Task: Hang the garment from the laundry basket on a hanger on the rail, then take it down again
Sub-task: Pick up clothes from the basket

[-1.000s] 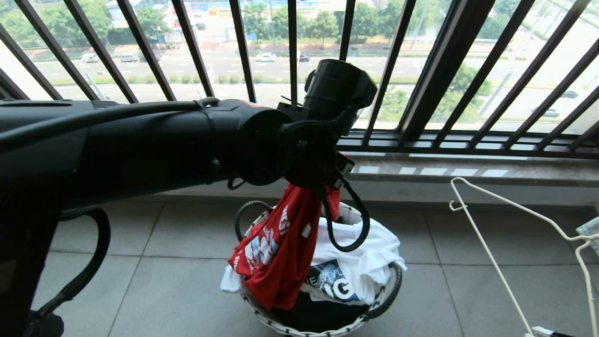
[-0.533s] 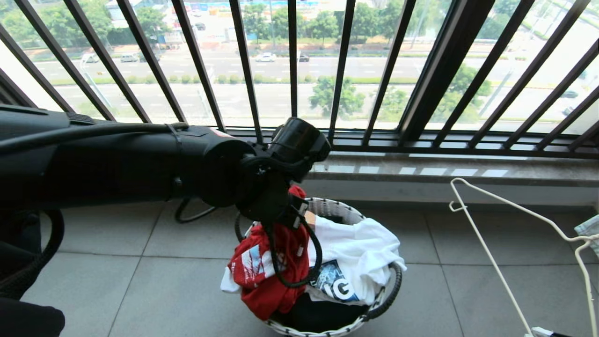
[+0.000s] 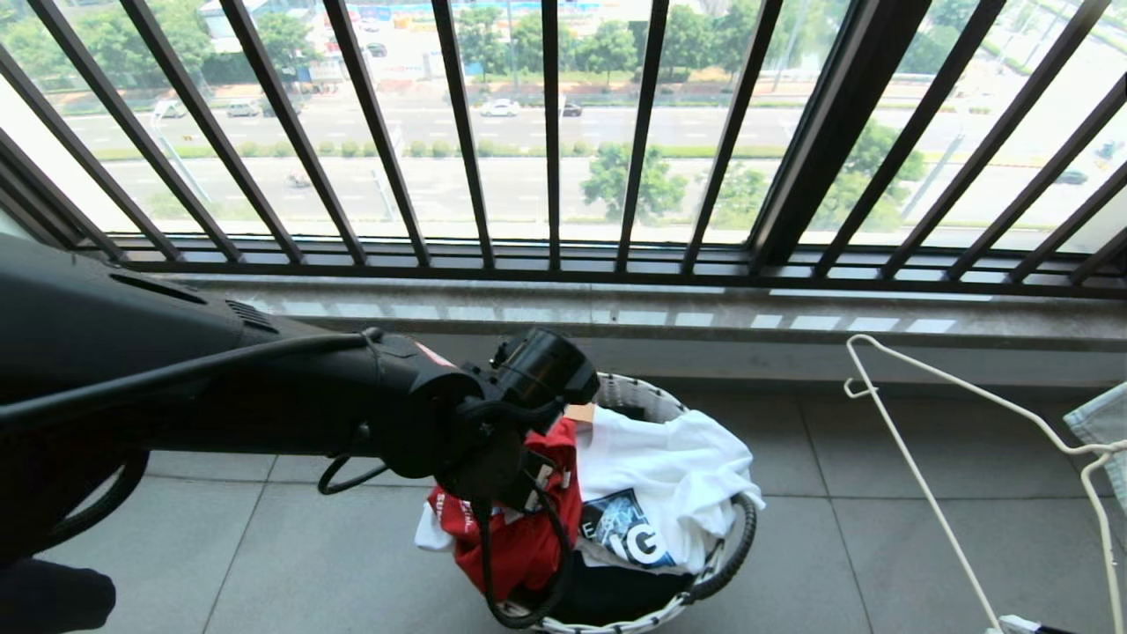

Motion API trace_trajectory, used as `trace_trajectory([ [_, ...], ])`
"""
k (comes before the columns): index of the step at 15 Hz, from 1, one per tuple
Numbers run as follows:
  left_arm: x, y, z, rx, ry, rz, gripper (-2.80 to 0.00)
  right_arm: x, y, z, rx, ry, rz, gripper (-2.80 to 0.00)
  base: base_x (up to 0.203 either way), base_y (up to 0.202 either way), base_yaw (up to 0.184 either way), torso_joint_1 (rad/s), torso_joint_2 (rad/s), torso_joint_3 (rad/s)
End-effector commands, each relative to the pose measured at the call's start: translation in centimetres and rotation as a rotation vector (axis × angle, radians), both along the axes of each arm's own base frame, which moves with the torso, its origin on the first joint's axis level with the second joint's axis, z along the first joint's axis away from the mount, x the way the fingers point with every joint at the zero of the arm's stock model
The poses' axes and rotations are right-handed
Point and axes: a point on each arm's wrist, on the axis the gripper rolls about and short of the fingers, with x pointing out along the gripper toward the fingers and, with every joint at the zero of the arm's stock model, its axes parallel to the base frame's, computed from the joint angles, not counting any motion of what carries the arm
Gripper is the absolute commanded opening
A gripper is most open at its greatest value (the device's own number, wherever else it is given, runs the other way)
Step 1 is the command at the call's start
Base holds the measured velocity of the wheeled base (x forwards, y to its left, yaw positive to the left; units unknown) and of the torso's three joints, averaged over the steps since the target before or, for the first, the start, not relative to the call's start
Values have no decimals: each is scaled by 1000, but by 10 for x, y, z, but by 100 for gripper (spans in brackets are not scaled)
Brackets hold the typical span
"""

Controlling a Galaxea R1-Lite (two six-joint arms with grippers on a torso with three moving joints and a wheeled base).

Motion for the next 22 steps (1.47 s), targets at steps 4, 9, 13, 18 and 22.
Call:
trace_trajectory([
  [4,-3,-2,-5,48,11,-41,0,0,0,0,0,1,2,-280,0,0,0,0,0,0],
  [9,-12,-3,13,122,-49,-121,0,0,0,0,0,1,3,-280,0,0,0,0,0,0],
  [13,-6,-9,24,206,-97,-192,0,0,0,0,-1,1,3,-280,0,0,0,0,0,0],
  [18,-2,-13,29,277,-110,-278,0,0,0,0,-1,1,3,-280,0,0,0,0,0,0],
  [22,-16,1,17,334,-53,-303,0,0,0,0,-1,1,1,-280,0,0,0,0,0,0],
])
